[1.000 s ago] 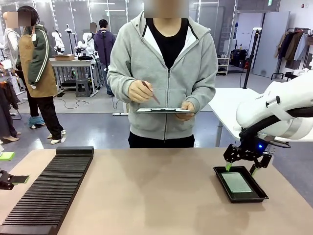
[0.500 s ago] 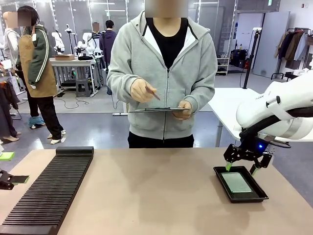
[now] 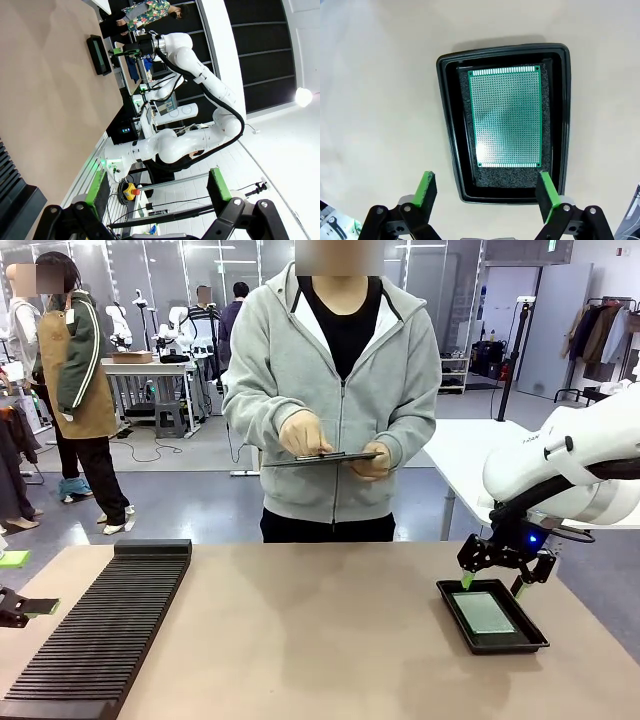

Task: Inspect the PCB.
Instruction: Place the Blank PCB in the ESD tray.

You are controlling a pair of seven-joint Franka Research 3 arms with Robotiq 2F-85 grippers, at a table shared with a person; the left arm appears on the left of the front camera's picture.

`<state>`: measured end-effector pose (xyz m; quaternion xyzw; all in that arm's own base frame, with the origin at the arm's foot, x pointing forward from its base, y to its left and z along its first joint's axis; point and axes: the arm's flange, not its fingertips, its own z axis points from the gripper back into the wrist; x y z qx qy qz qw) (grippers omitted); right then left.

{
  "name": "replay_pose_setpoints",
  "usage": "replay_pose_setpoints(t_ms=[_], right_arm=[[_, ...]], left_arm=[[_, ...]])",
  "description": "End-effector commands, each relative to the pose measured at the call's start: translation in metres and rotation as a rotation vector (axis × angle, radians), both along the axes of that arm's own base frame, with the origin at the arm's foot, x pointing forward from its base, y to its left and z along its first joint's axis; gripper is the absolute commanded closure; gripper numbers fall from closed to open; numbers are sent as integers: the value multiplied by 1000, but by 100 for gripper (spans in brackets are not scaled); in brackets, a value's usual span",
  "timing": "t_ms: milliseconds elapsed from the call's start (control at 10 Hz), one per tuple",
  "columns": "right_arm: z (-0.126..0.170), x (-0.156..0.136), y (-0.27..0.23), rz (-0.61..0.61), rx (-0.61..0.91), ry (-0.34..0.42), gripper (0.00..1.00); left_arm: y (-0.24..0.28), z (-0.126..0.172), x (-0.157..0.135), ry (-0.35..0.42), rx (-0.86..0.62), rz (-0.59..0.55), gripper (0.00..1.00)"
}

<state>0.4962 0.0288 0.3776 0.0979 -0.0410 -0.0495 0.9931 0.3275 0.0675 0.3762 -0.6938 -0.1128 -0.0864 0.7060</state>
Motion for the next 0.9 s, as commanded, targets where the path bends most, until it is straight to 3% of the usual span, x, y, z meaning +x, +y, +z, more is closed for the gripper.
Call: replay_pose_setpoints(t_ms=[0, 800], right_arm=[[-1, 0, 0, -1, 4, -3, 0], [-1, 0, 0, -1, 4, -3, 0]], left_arm=[[0, 1, 0, -3, 3, 3, 0], [0, 1, 0, -3, 3, 3, 0]])
